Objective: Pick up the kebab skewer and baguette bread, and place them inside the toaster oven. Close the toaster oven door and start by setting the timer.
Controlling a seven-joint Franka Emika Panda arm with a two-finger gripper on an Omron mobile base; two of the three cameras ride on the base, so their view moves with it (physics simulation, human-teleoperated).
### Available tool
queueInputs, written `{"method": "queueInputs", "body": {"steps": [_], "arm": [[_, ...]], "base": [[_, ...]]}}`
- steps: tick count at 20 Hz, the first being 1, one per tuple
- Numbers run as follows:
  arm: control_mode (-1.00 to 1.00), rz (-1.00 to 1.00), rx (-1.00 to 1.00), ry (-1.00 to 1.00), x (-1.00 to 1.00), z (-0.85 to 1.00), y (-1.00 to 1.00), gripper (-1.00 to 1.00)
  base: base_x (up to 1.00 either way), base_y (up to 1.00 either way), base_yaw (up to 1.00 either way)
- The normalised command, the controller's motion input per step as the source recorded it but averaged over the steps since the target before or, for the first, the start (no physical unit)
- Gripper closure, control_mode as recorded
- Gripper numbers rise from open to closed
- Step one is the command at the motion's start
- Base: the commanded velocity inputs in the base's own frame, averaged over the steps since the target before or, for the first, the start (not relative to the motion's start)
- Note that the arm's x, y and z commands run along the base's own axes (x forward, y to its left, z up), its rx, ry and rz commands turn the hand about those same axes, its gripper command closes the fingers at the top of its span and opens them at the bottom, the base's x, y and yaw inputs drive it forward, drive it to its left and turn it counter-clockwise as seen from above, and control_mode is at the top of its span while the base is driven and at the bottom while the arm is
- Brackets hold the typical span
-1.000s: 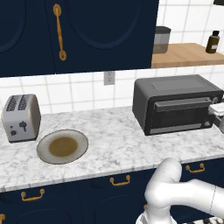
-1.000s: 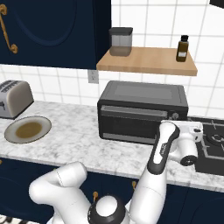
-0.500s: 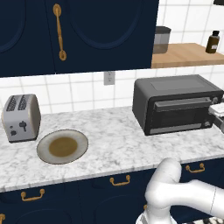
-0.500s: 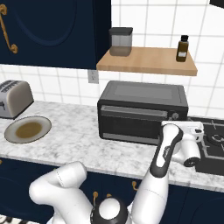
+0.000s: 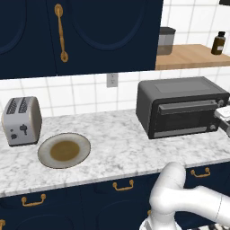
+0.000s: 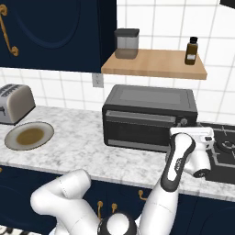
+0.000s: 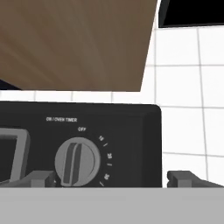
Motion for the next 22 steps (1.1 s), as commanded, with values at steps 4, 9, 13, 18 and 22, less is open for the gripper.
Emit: {"method": "queueInputs", "body": {"steps": [4,9,13,18,22], "arm": [[-1.00,-0.01,0.00,0.00,0.00,0.17,-0.23,-1.00],[-1.00,-0.04,0.00,0.00,-0.01,0.31,-0.22,-1.00],[-1.00,-0.04,0.00,0.00,0.00,0.23,-0.29,-1.00],[-1.00,-0.04,0.00,0.00,-0.01,0.19,-0.38,-1.00],[-1.00,-0.04,0.00,0.00,-0.05,0.30,-0.47,-1.00]], "base": [[0.00,0.00,0.00],[0.00,0.00,0.00],[0.00,0.00,0.00],[0.00,0.00,0.00],[0.00,0.00,0.00]]}}
